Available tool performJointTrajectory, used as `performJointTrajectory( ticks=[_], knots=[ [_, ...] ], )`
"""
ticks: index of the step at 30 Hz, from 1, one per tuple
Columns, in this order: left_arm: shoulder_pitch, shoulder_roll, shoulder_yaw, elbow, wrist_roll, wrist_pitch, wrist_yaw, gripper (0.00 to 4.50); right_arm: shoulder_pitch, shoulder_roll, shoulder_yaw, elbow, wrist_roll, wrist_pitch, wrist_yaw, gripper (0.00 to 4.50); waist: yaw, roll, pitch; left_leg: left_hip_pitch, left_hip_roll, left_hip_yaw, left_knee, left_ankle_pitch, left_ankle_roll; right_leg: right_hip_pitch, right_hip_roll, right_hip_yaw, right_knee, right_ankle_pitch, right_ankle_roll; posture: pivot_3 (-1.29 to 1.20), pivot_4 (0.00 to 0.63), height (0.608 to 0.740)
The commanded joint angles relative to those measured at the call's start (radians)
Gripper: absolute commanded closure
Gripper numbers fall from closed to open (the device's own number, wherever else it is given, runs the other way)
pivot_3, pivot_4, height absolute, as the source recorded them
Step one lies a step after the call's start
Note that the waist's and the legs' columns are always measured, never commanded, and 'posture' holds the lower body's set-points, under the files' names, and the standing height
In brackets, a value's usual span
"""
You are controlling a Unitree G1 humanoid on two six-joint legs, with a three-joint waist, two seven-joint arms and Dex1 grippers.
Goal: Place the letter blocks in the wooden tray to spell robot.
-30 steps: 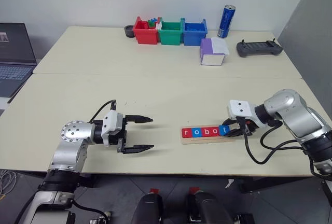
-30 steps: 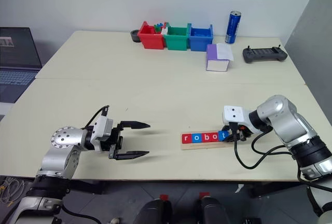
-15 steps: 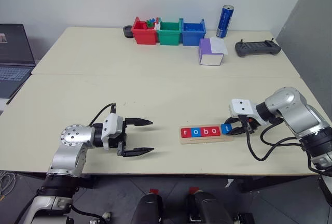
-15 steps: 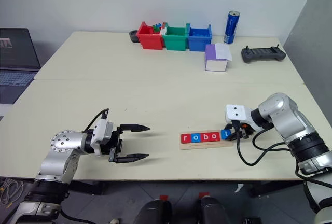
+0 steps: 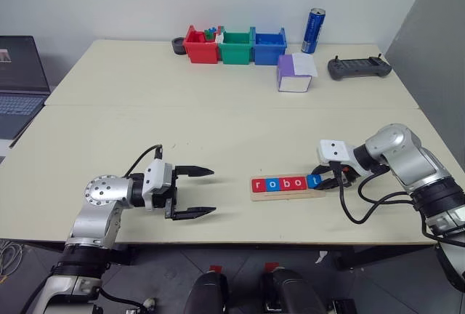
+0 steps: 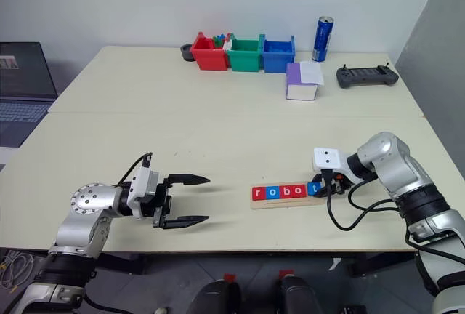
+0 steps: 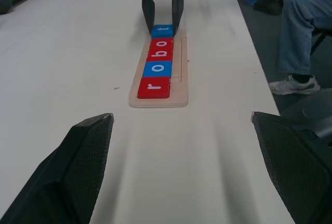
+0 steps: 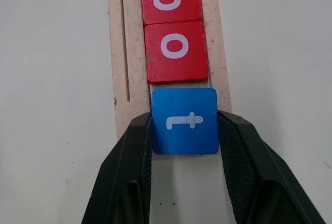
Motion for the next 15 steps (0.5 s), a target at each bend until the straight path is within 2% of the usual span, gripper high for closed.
performJointTrajectory(
  ticks=[1, 9, 15],
  knots=[
    [0.001, 0.013, 0.023, -0.035, -0.021, -0.003, 0.007, 0.0, -0.023, 0.0, -0.017, -0.004, 0.001, -0.016, 0.017, 3.05, 0.0, 0.0, 0.0, 0.0, 0.0, 0.0, 0.0, 0.0, 0.0, 0.0, 0.0, 0.0, 0.0, 0.0, 0.0, 0.0, 0.15, 0.74],
    [0.003, 0.013, 0.023, -0.041, -0.021, -0.001, 0.008, 0.0, -0.028, 0.005, -0.02, -0.007, 0.0, -0.015, 0.023, 3.05, 0.0, 0.0, 0.0, 0.001, 0.0, 0.0, 0.0, 0.0, 0.0, 0.0, 0.0, 0.0, 0.0, 0.0, 0.0, 0.0, 0.15, 0.74],
    [0.002, 0.015, 0.023, -0.041, -0.021, 0.001, 0.007, 0.0, -0.033, 0.005, -0.028, -0.003, 0.005, -0.021, 0.022, 1.03, 0.0, 0.0, 0.0, 0.001, 0.0, 0.0, 0.0, 0.0, 0.0, 0.0, 0.0, 0.0, 0.0, 0.0, 0.0, 0.0, 0.15, 0.74]
  ],
)
